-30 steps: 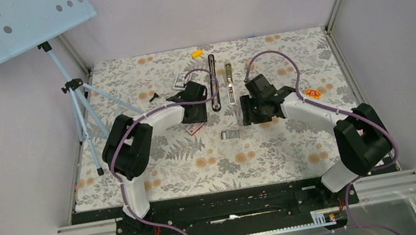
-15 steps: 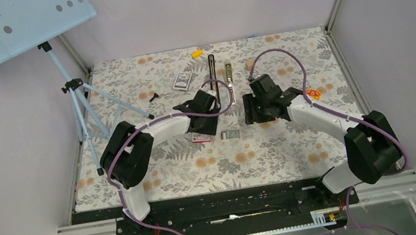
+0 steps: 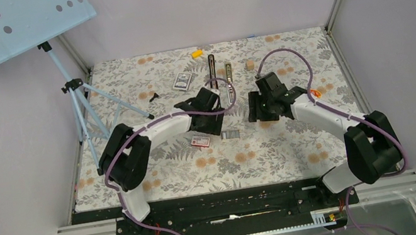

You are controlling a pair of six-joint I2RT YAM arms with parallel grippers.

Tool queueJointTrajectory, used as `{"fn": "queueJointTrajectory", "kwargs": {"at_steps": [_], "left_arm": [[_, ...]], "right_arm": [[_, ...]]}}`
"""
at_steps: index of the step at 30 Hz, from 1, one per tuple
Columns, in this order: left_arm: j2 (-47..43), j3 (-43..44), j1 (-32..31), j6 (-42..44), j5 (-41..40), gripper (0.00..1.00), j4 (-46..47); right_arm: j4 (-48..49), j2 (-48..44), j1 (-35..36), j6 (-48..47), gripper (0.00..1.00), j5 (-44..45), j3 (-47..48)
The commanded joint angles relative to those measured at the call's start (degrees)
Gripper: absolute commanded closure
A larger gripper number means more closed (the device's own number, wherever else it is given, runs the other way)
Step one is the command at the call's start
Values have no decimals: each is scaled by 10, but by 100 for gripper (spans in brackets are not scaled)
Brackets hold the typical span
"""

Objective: Unload the staples from the stapler

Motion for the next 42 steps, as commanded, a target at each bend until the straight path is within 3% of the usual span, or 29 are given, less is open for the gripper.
{"fn": "queueJointTrajectory", "kwargs": {"at_steps": [1,6,10,14,17,21,26,29,38,42], "left_arm": [[-25,81,15,-31,-24,27,12],[-88,64,80,-79,10,25,49],[-162,-3,160,-135,67,24,71],[-234,-79,216,-161,81,23,74],[-271,-123,243,-172,97,22,79],[-298,-169,263,-182,112,21,89],[-317,-200,273,-183,124,21,98],[-319,-212,279,-184,128,21,102],[-314,-240,284,-219,150,24,148],[-307,-242,284,-218,151,24,154]], "right_arm": [[43,-24,-6,7,39,-38,-13],[125,-53,-9,-13,38,-60,-36],[328,-104,-12,-44,31,-124,-126],[467,-107,-13,-156,30,-201,-174],[501,-106,-13,-261,26,-255,-190],[446,-95,-13,-455,21,-357,-178],[200,-25,-13,-701,21,-408,-83],[107,11,-12,-796,20,-416,-54],[102,100,-10,-845,23,-470,-19],[133,112,-9,-815,23,-456,-13]]}}
